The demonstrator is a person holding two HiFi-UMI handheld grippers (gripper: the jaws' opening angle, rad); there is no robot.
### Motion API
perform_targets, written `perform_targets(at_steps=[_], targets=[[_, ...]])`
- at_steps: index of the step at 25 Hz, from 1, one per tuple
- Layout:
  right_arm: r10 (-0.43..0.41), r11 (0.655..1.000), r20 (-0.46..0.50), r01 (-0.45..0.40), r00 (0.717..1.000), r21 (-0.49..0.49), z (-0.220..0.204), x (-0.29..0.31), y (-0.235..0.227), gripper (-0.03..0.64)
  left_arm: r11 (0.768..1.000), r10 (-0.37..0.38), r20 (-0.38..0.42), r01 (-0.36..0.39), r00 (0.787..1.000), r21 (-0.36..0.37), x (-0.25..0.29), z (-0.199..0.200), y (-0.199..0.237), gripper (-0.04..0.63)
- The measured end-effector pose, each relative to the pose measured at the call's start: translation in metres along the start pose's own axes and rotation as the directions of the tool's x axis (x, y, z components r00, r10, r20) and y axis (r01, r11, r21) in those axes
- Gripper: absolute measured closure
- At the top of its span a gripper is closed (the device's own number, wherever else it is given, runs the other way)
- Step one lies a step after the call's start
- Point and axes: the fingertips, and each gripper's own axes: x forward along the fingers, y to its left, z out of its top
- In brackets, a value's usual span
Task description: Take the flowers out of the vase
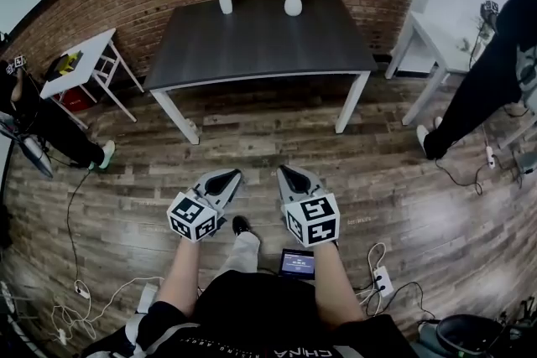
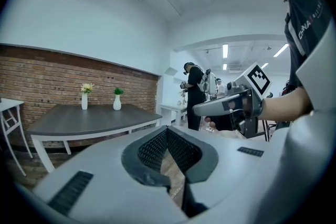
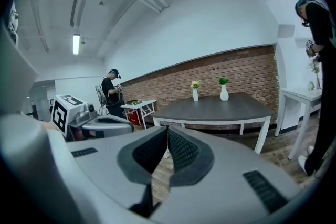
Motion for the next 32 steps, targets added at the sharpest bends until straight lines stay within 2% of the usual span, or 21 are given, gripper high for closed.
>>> perform_targets(at_steps=[5, 16, 25, 32], targets=[[-0.007, 1.0, -0.022, 0.007, 1.0, -0.01, 0.008, 0.058, -0.016, 0.609, 1.0, 0.016, 0.013, -0.016, 1.0, -0.024, 0.023, -0.004, 0.064, 0.592], [-0.049, 0.999, -0.033, 0.049, 0.998, -0.018, 0.072, 0.217, -0.033, 0.609, 0.999, -0.005, 0.024, 0.006, 1.0, -0.036, 0.059, 0.018, 0.232, 0.592], [-0.037, 0.999, -0.058, 0.035, 0.998, -0.021, 0.095, 0.298, -0.041, 0.609, 0.998, -0.012, 0.009, 0.012, 1.0, -0.066, 0.079, 0.014, 0.302, 0.592], [0.028, 1.0, -0.047, -0.029, 0.998, -0.004, 0.114, 0.363, -0.065, 0.609, 0.997, 0.023, 0.014, -0.022, 1.0, -0.071, 0.114, 0.023, 0.367, 0.592]])
